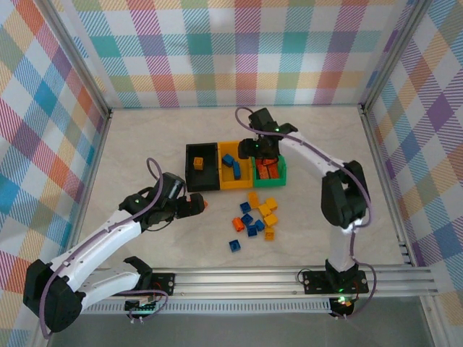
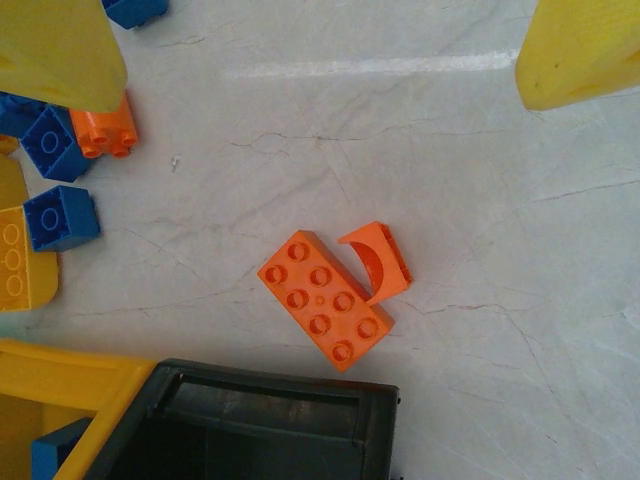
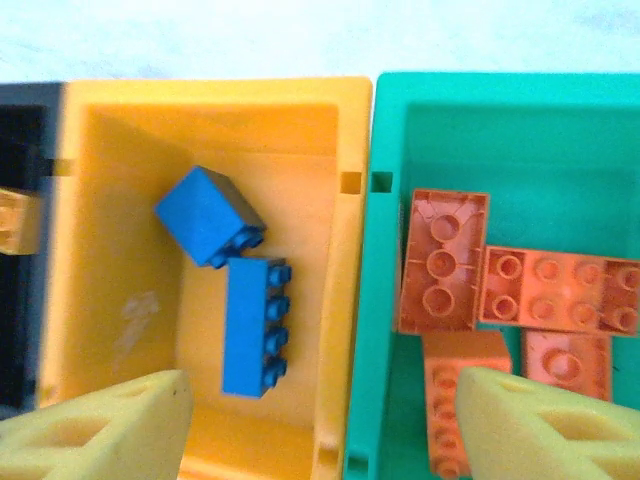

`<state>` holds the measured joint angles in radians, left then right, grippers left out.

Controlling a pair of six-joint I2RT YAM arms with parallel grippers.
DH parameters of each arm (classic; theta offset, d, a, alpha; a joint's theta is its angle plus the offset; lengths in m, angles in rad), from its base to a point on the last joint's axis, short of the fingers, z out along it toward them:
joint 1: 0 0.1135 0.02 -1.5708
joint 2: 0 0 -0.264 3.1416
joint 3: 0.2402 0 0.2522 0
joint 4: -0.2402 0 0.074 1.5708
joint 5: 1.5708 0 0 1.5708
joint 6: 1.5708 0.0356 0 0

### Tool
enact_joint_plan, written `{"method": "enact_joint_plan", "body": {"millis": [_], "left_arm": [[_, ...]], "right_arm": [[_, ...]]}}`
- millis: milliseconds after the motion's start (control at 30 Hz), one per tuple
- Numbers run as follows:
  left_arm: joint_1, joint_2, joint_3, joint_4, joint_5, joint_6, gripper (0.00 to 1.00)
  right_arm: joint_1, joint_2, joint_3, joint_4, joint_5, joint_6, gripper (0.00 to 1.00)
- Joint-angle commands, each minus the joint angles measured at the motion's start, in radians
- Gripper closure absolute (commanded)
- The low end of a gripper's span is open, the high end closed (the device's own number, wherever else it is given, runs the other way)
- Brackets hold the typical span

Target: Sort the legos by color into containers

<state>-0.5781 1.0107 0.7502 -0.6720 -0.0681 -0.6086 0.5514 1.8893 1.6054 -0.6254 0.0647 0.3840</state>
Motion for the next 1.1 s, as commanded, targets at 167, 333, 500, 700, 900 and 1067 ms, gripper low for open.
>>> {"method": "enact_joint_plan", "body": {"millis": [167,333,500,700,900,1067], "left_arm": [[0.016,0.094,-0.012,0.1,-0.006,0.027,0.12],[0.049,0.264,-0.02,0.216,-0.018,0.02,0.29],[0.088,0.344,-0.044,0.35,-0.004,-0.003,0.31],[0.099,0.415,-0.044,0.378,-0.013,-0.015,0.45],[0.103,0.398,-0.085,0.36,-0.033,-0.019,0.57],[0.103,0.351,-0.127,0.34,-0.038,-0.019,0.65]], "right_arm": [[0.089,-0.318,-0.341,0.168,-0.033,0.016,0.28],[0.113,-0.414,-0.498,0.216,-0.026,0.047,0.29],[0.112,-0.48,-0.575,0.229,-0.022,0.051,0.29],[0.111,-0.531,-0.609,0.229,0.004,0.038,0.29],[0.11,-0.544,-0.614,0.228,0.018,0.035,0.29],[0.108,-0.542,-0.613,0.231,0.026,0.036,0.29]]}}
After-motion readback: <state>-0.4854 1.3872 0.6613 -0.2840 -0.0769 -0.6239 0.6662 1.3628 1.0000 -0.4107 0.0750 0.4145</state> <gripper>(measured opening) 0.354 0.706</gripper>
